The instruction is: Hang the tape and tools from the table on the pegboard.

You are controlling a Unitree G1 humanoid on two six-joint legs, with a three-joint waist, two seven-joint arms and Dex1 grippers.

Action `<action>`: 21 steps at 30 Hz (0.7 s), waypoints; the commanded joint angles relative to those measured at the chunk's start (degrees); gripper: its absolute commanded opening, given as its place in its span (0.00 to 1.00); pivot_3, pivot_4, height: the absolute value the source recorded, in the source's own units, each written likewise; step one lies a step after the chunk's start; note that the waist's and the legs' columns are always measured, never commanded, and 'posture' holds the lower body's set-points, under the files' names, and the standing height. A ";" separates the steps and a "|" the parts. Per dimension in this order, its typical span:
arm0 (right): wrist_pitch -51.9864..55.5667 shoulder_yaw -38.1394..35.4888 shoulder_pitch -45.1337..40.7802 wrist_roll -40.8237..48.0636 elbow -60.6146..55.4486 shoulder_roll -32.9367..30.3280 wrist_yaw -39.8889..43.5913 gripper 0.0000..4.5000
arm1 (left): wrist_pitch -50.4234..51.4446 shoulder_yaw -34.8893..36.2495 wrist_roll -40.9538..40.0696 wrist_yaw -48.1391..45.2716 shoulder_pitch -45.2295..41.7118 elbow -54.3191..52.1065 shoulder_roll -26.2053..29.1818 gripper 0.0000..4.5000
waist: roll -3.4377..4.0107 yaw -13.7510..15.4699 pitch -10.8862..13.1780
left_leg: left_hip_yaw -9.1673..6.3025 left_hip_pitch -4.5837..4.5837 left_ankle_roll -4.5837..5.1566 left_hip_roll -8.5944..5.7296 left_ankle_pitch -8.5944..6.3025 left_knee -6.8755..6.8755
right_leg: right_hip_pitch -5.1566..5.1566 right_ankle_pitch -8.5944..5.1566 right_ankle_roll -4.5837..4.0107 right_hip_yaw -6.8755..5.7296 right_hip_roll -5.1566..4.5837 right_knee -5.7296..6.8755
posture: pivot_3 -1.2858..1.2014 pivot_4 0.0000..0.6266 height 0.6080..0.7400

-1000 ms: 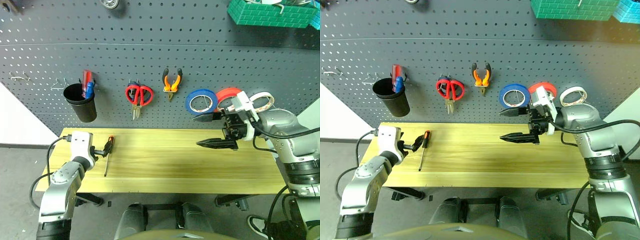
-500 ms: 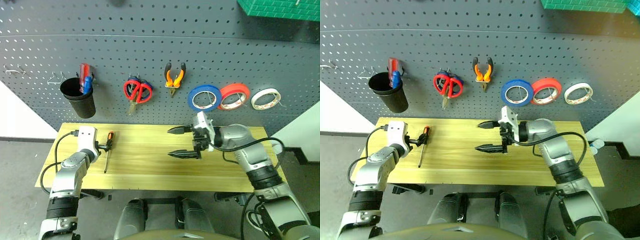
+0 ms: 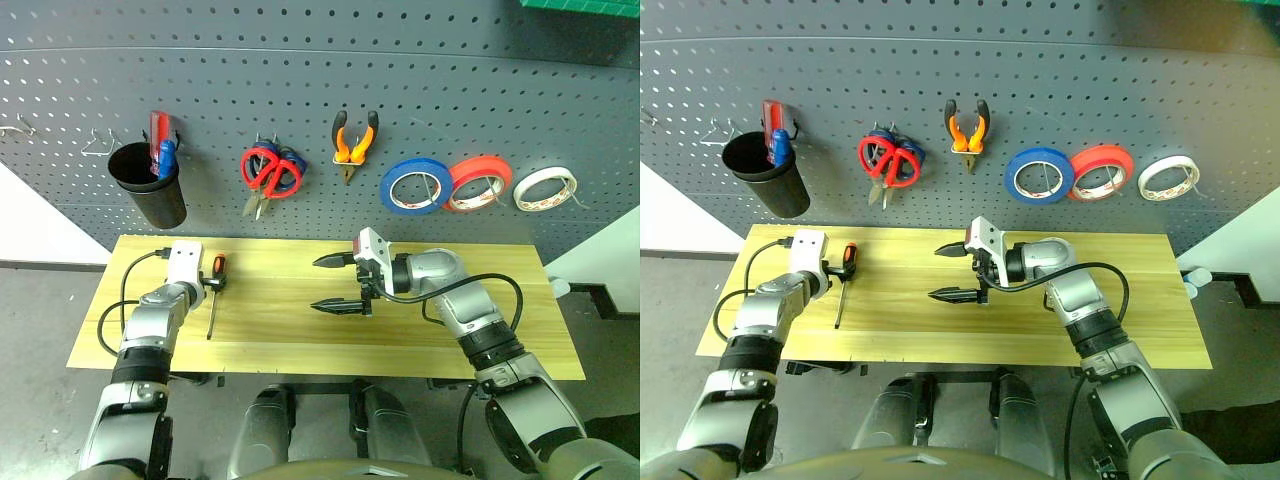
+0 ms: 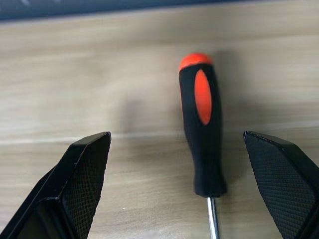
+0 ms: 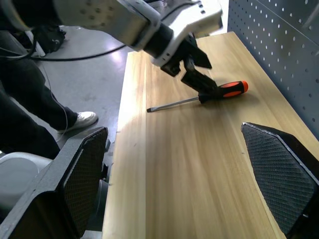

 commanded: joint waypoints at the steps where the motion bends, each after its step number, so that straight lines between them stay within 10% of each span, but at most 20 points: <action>1: -0.76 0.13 -1.53 -0.18 0.48 0.74 0.59 1.00 | -3.88 -0.88 1.77 0.59 -3.25 7.17 0.13 0.99 | -0.04 -0.05 0.19 | 0.01 0.00 0.00 -0.01 0.00 0.00 | 0.00 0.01 -0.01 0.00 0.00 0.00 | 0.59 0.43 1.00; 10: -2.25 -1.13 -2.00 -0.94 1.85 0.23 0.26 1.00 | -10.82 0.34 0.85 -0.08 -10.94 23.10 -0.33 0.99 | -0.11 -0.06 0.28 | -0.02 0.00 0.00 -0.02 0.00 0.00 | -0.01 0.00 0.02 -0.05 -0.06 0.08 | 0.59 0.42 1.00; 21: -2.42 -2.42 -0.99 -0.27 0.71 -3.03 2.89 1.00 | 7.87 -0.68 -1.13 0.02 -1.44 2.13 -3.84 0.22 | -0.09 -0.25 0.28 | 0.02 0.02 -0.01 -0.04 0.00 -0.01 | -0.01 0.03 0.08 -0.03 -0.13 0.15 | 0.58 0.37 1.00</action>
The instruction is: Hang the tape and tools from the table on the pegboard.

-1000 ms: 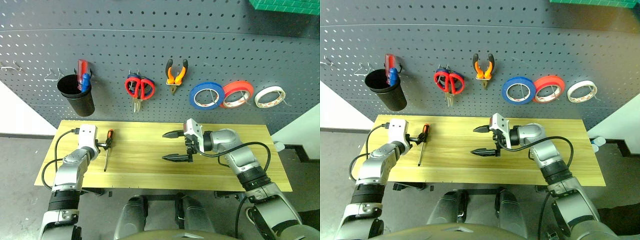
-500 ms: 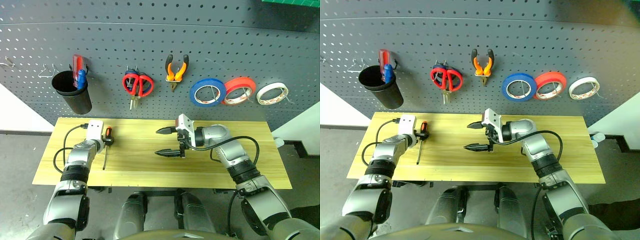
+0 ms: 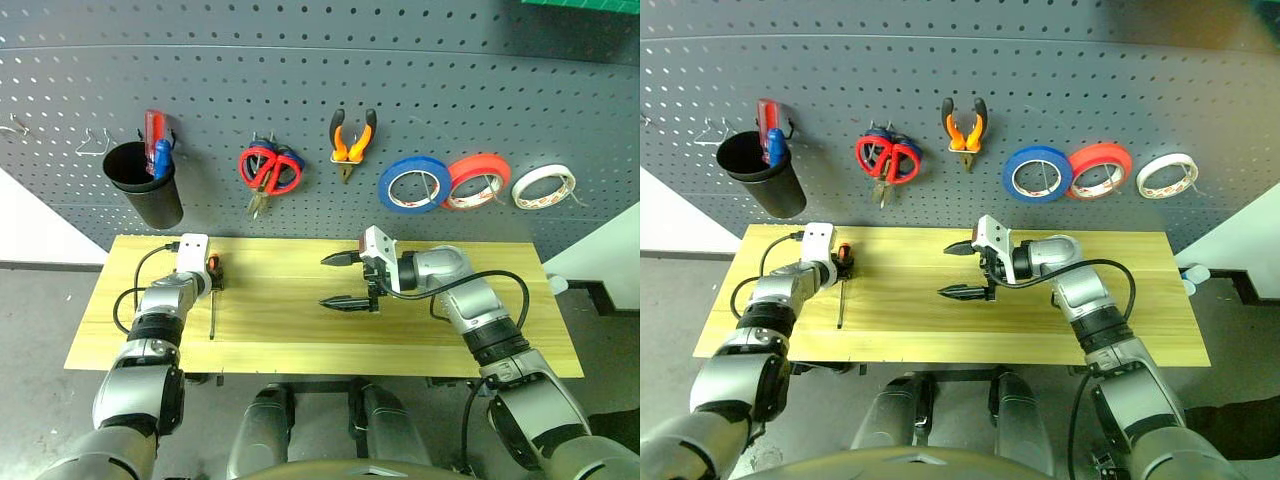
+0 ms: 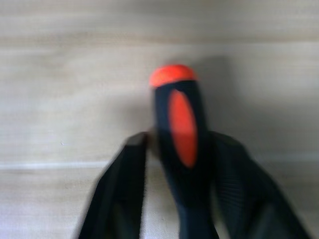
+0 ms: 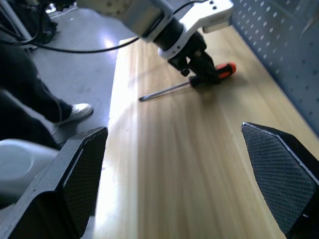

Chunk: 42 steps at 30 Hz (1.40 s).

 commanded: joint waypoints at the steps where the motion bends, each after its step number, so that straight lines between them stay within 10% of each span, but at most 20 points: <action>1: -1.58 -1.71 -0.98 1.16 -0.90 -0.39 0.87 1.00 | 10.57 -1.23 -0.89 1.54 7.85 -14.06 -2.29 0.22 | 0.01 -0.01 -0.01 | 0.00 0.00 0.00 0.00 0.00 0.00 | 0.00 0.00 0.00 0.00 0.00 0.01 | 0.58 0.37 1.00; 20: -0.73 -5.68 -1.88 5.51 -3.60 -3.93 5.56 1.00 | 25.49 -5.32 -7.94 -12.45 30.37 -72.72 13.14 0.22 | -0.05 0.07 -0.29 | 0.00 -0.06 -0.04 -0.04 0.02 0.04 | -0.09 -0.04 -0.09 0.02 0.02 0.05 | 0.58 0.19 1.00; 42: 7.07 -10.81 -3.95 14.22 -12.21 -9.76 8.47 1.00 | -19.79 8.52 -12.90 -12.70 23.82 -79.15 4.25 0.22 | -0.13 0.45 -4.77 | 0.03 0.11 -0.04 -0.04 0.03 0.17 | 0.27 0.12 -0.19 0.00 0.16 -0.09 | 0.60 0.05 1.00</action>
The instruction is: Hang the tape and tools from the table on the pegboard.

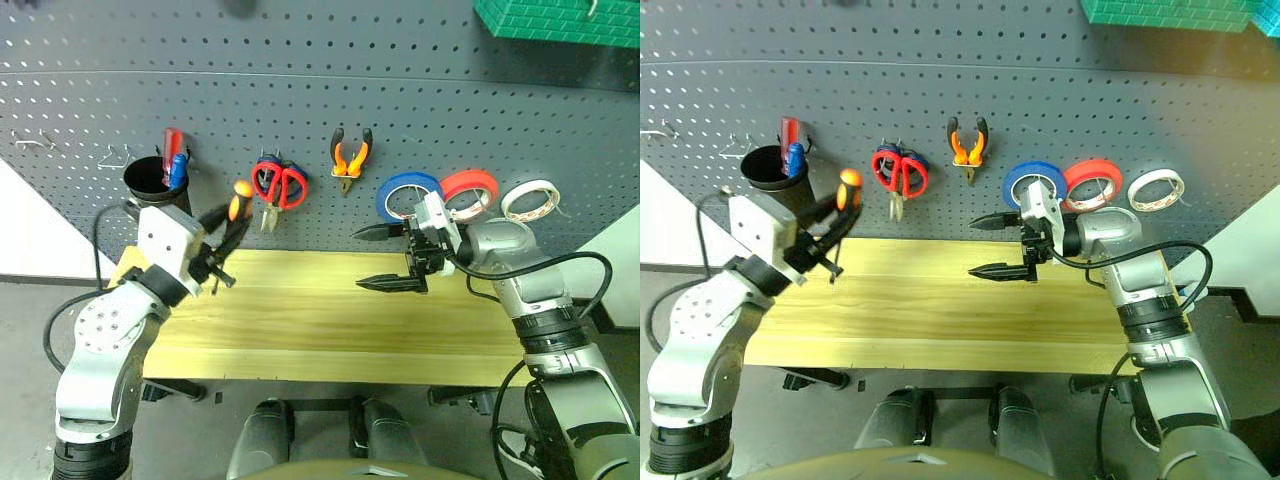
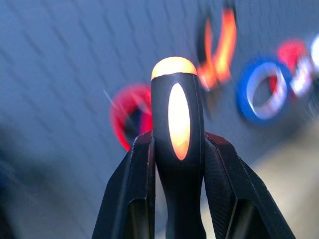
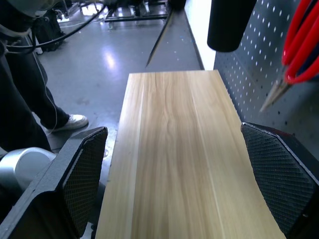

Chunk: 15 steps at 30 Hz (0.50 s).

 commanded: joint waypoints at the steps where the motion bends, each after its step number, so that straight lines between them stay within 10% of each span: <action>1: 2.41 -2.57 -2.82 3.69 -3.68 -0.29 0.13 1.00 | -5.80 2.98 -0.19 2.72 -5.56 -1.21 -0.16 0.22 | -0.05 0.11 -0.33 | -0.01 0.03 -0.02 0.00 0.01 0.03 | 0.05 0.03 -0.02 0.00 0.02 0.00 | 0.60 0.05 1.00; 15: 10.90 -6.97 -10.30 11.12 -7.44 -1.59 -1.58 1.00 | -4.71 6.92 -0.94 8.90 -23.04 13.21 4.84 0.22 | 0.01 0.07 -1.28 | -0.02 0.86 -0.08 0.14 0.05 -0.01 | 1.00 0.15 0.20 0.00 0.18 -0.38 | 0.60 0.04 1.00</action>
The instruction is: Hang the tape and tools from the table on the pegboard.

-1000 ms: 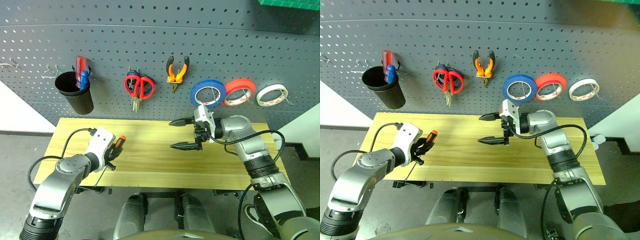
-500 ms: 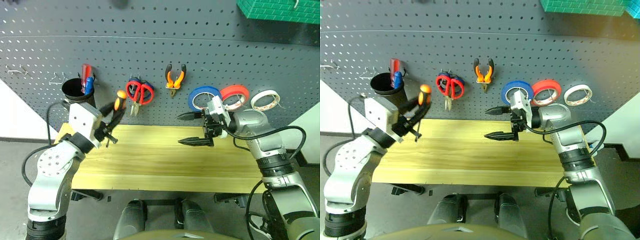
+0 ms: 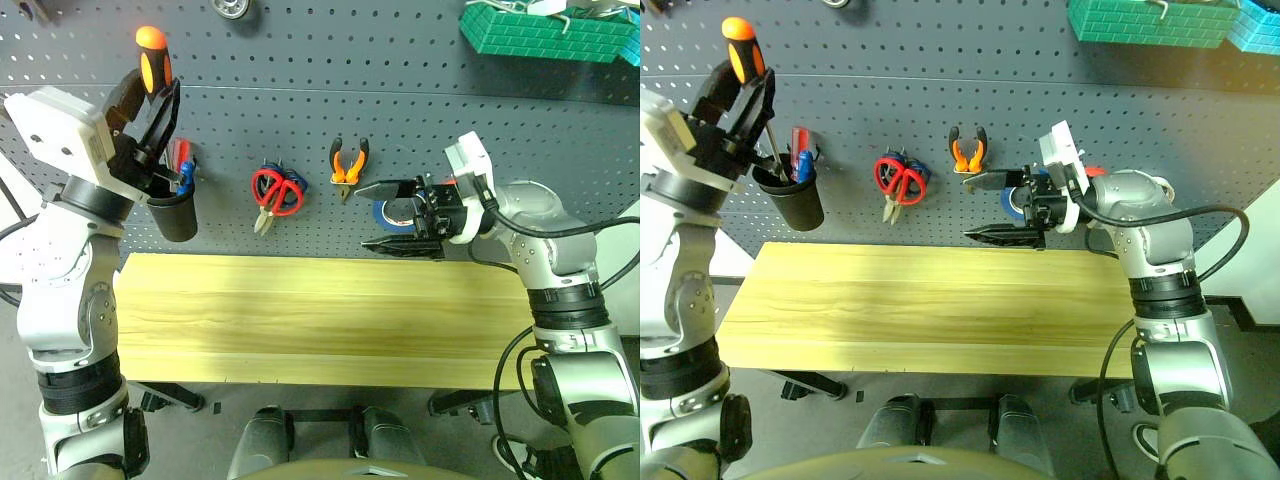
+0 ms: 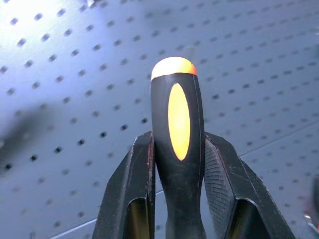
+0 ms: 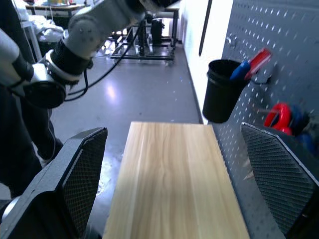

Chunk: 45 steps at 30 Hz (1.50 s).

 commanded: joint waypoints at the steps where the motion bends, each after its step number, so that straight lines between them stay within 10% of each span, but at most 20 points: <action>1: 0.13 -1.77 -1.86 1.60 -2.59 -0.48 -0.44 1.00 | -2.51 0.40 1.74 1.54 -3.46 3.09 0.98 0.22 | -0.01 0.11 -0.02 | 0.00 0.00 0.00 0.00 0.00 0.00 | 0.00 0.04 0.03 0.00 0.01 0.00 | 0.60 0.04 1.00; 28: -0.87 -1.64 2.00 0.65 -6.79 -1.29 -3.86 1.00 | -29.99 -0.25 8.37 1.77 -5.86 44.27 -0.27 0.22 | 0.01 1.32 -0.25 | 0.15 -0.02 0.00 0.04 0.00 -0.01 | -0.08 0.24 -0.07 0.03 0.00 0.03 | 0.58 0.06 1.00; 38: -0.72 -2.01 2.67 1.23 -7.66 -2.22 -4.13 1.00 | -30.31 -1.79 7.78 0.32 -2.74 36.78 -0.14 0.96 | 0.00 1.43 -0.29 | 0.16 -0.03 -0.01 0.05 0.00 -0.01 | -0.08 0.25 -0.06 0.03 -0.02 0.02 | 0.58 0.06 1.00; 45: 1.01 -3.23 4.46 2.70 -8.52 -4.24 -3.83 1.00 | -17.26 -0.34 -2.34 -3.52 8.19 15.21 0.69 0.99 | 0.02 1.30 -0.30 | 0.17 -0.02 -0.01 0.07 -0.01 -0.01 | -0.08 0.17 -0.19 0.03 -0.04 0.01 | 0.58 0.08 1.00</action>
